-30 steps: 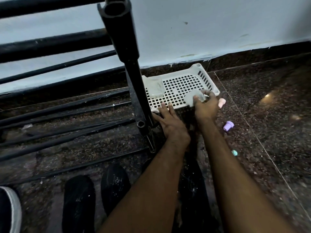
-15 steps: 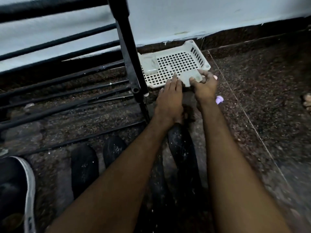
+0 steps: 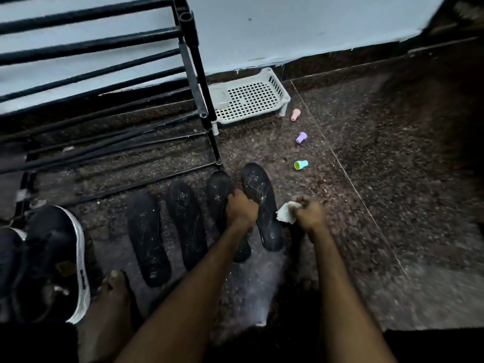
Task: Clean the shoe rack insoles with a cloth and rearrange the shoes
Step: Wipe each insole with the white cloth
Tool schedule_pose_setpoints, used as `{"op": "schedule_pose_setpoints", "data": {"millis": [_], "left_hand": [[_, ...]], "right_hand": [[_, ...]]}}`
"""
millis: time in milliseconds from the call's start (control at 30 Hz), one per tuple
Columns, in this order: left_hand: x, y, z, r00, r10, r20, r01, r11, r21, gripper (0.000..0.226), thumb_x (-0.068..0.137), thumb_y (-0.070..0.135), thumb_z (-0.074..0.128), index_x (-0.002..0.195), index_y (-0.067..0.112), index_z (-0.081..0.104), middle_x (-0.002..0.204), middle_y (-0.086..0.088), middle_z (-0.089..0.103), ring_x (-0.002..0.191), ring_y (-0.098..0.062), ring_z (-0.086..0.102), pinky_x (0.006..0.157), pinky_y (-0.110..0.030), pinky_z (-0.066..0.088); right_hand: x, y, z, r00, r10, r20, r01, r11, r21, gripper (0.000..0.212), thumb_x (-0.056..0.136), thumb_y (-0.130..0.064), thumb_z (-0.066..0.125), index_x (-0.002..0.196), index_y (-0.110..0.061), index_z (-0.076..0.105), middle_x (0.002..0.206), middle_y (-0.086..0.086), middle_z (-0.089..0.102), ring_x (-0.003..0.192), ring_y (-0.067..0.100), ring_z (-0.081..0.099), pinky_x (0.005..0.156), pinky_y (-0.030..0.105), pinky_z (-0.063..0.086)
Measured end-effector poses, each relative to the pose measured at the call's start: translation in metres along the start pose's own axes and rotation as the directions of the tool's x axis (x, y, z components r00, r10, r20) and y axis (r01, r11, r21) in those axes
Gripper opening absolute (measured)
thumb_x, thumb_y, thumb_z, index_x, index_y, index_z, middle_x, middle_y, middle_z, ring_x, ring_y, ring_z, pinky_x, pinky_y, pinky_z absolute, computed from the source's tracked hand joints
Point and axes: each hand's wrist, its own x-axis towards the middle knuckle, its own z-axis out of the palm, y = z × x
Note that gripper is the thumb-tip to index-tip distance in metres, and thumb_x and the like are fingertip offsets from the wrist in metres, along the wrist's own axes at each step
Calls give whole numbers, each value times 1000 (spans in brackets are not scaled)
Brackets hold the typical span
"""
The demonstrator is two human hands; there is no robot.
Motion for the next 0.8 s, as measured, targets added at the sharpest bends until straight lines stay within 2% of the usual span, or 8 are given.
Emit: {"op": "schedule_pose_setpoints", "data": {"millis": [67, 100, 267, 367, 433, 567, 700, 800], "left_hand": [[0, -3, 5, 995, -96, 31, 97, 995, -36, 36, 93, 12, 49, 126, -3, 50, 131, -23, 51, 120, -43, 51, 98, -41, 42], [1, -5, 6, 991, -126, 48, 129, 990, -53, 36, 93, 12, 49, 124, -4, 52, 131, -24, 52, 120, -43, 52, 99, -41, 42], [32, -28, 32, 983, -127, 132, 150, 972, -179, 29, 82, 15, 46, 103, 1, 61, 107, -24, 67, 96, -42, 66, 83, -50, 57], [38, -38, 39, 987, -97, 127, 124, 966, -225, 15, 88, 10, 45, 79, 9, 57, 94, -23, 68, 85, -41, 68, 77, -52, 59], [23, -30, 27, 992, -75, 100, 99, 960, -263, 27, 92, 7, 49, 67, 12, 55, 85, -20, 69, 71, -35, 68, 68, -47, 60], [10, -25, 16, 994, -31, 104, 68, 925, -373, 26, 94, 3, 53, 75, 19, 60, 79, -12, 63, 52, -19, 54, 45, -26, 46], [-3, -17, 6, 993, 32, 110, 14, 919, -394, 29, 94, 3, 56, 73, 23, 58, 75, -7, 62, 56, -17, 56, 49, -26, 47], [-20, -7, -4, 984, 96, 148, -26, 909, -416, 29, 96, 1, 55, 74, 21, 57, 70, -2, 59, 56, -14, 55, 51, -26, 46]], "right_hand": [[1, -9, 3, 999, 36, 14, -33, 987, -160, 9, 90, -12, 65, 96, -13, 72, 103, 18, 70, 101, 32, 66, 81, 30, 47], [2, -11, 5, 998, 64, 1, -62, 972, -227, 16, 91, -18, 63, 103, -11, 73, 108, 18, 70, 105, 32, 65, 83, 30, 47], [11, -4, 24, 990, 125, 67, -98, 945, -313, 28, 89, -34, 65, 100, -10, 74, 104, 16, 71, 101, 32, 67, 81, 30, 49], [13, 2, 29, 989, 131, 66, -112, 966, -232, 23, 85, -31, 69, 90, -9, 74, 92, 12, 72, 91, 26, 68, 79, 30, 50], [13, 8, 31, 985, 148, 94, -134, 981, -138, 14, 80, -26, 74, 78, -11, 72, 82, 7, 71, 81, 23, 66, 77, 33, 53], [2, 13, 27, 972, 159, 173, -176, 981, 84, 20, 84, -7, 73, 68, -14, 63, 50, -3, 62, 46, 11, 55, 46, 20, 43], [-14, 8, 7, 981, 82, 174, -118, 971, 210, 17, 86, -6, 72, 74, -14, 64, 62, 2, 63, 47, 7, 52, 44, 18, 43], [-26, 1, -10, 991, 5, 131, -37, 968, 246, 7, 87, -7, 72, 86, -13, 69, 64, -5, 64, 45, -1, 52, 47, 16, 43]]}}
